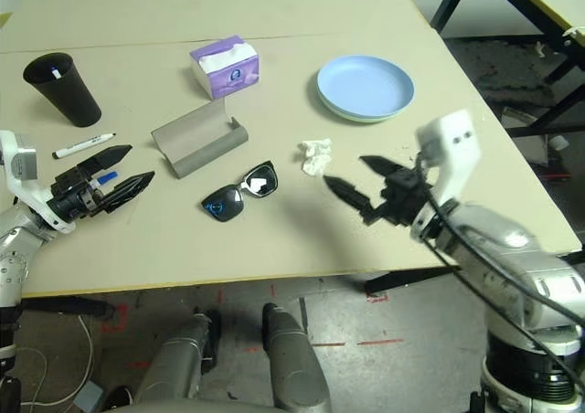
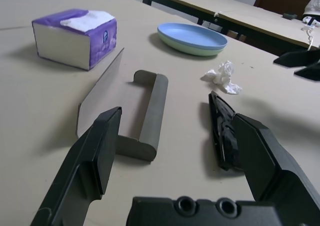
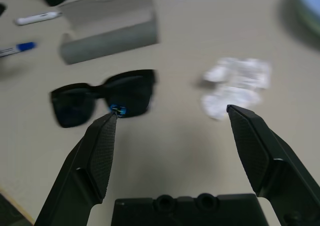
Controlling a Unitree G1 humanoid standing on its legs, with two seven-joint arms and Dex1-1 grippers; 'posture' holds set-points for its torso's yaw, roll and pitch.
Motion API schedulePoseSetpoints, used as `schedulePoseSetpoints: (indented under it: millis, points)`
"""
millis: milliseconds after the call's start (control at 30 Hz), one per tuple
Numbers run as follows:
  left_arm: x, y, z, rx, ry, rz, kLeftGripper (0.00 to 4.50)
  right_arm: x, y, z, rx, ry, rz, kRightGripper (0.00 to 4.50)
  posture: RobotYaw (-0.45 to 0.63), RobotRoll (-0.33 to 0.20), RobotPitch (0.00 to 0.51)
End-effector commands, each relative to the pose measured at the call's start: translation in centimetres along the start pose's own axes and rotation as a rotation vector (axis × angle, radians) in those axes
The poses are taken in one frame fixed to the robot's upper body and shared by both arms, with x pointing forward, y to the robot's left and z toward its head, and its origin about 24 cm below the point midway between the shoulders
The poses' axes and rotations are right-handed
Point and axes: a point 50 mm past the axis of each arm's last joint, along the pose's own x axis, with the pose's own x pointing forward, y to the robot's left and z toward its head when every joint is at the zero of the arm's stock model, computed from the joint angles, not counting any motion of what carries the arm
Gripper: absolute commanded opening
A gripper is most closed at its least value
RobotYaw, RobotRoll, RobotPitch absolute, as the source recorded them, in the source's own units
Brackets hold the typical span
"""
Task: Organize and tidy the items on the table.
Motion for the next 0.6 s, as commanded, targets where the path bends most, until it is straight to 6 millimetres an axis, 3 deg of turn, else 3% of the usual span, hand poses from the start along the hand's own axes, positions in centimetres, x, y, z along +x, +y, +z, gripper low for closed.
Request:
schedulePoseSetpoints:
  millis: [33, 333, 600]
  points:
    - [-0.5, 0.0, -0.2, 0.004, 0.019, 0.016, 4.5, 1.8, -0.4, -0.8, -0.058, 0.007, -0.047, 4.47, -0.17, 0.0, 0.251]
    - [-0.7, -0.3, -0.1, 0.018, 0.03, 0.019, 4.5, 5.6, -3.4, -0.6, -0.188, -0.003, -0.256, 4.47, -0.15, 0.0, 0.25]
    - [-1.0, -1.4, -0.7, 0.035, 0.118, -0.114, 4.5, 6.7, -4.4, -0.4, -0.195, -0.021, -0.315, 4.47, -0.14, 0.0, 0.253]
